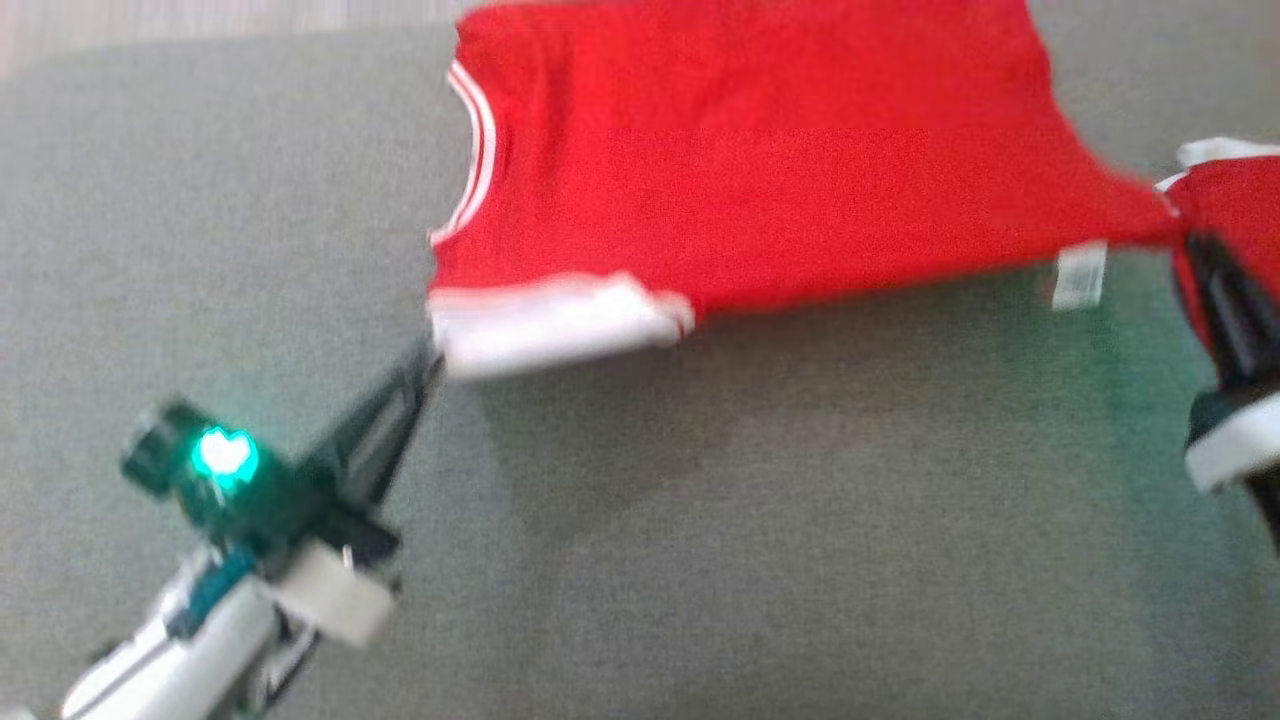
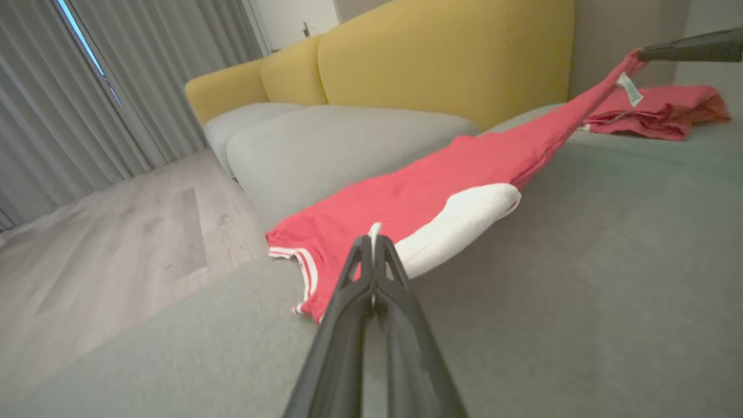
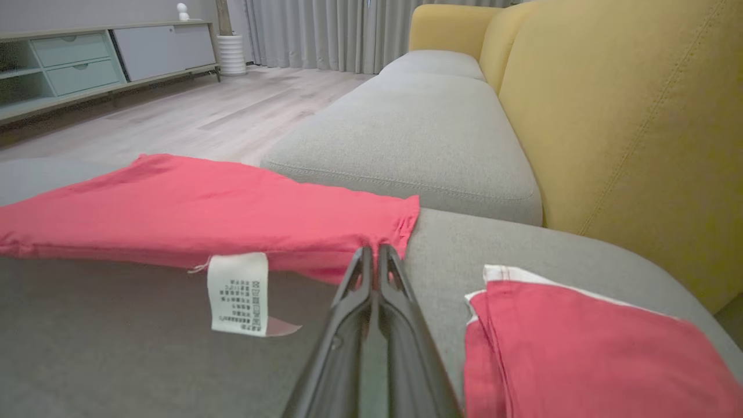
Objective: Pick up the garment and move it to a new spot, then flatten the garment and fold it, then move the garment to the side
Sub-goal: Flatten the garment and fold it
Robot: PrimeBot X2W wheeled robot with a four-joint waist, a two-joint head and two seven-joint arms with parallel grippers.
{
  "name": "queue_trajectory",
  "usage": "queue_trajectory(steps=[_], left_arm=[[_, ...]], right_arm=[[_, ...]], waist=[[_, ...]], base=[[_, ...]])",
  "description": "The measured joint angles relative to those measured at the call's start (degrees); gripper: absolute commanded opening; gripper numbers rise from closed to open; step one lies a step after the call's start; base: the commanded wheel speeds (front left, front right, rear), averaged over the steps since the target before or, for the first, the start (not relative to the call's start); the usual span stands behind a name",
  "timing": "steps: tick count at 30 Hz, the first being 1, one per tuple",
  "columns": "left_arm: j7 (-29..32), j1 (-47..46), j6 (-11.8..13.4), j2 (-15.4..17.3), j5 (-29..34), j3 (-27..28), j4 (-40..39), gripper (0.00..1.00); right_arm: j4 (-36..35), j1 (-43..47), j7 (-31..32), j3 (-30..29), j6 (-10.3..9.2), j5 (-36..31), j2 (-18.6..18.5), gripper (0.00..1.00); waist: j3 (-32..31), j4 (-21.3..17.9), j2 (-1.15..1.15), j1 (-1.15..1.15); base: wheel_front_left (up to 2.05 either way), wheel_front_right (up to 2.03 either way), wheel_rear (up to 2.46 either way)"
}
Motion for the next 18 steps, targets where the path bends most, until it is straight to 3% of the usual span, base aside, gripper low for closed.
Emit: queue_trajectory(steps=[8,13,18], left_arm=[[0.21,8.16,-2.48,1.15,-3.20,-3.18,-0.11,0.00],[3.42,10.69,-5.27,2.14,-4.94,-5.53,-1.35,0.00],[3.88,9.28,-5.41,2.66,-4.10,-5.64,-2.22,0.00]], right_arm=[[-4.15,12.82,0.00,-4.94,0.00,-1.82,1.68,0.00],[-7.67,19.14,0.00,-7.44,0.00,-1.93,2.80,0.00],[-8.80,19.98,0.00,-9.07,0.00,-2.52,3.94,0.00]], waist=[[-3.44,-0.49,0.00,0.01],[-4.20,-0.59,0.00,0.01],[-3.53,-0.83,0.00,0.01]], base=[[0.00,0.00,0.00],[0.00,0.00,0.00],[0.00,0.00,0.00]])
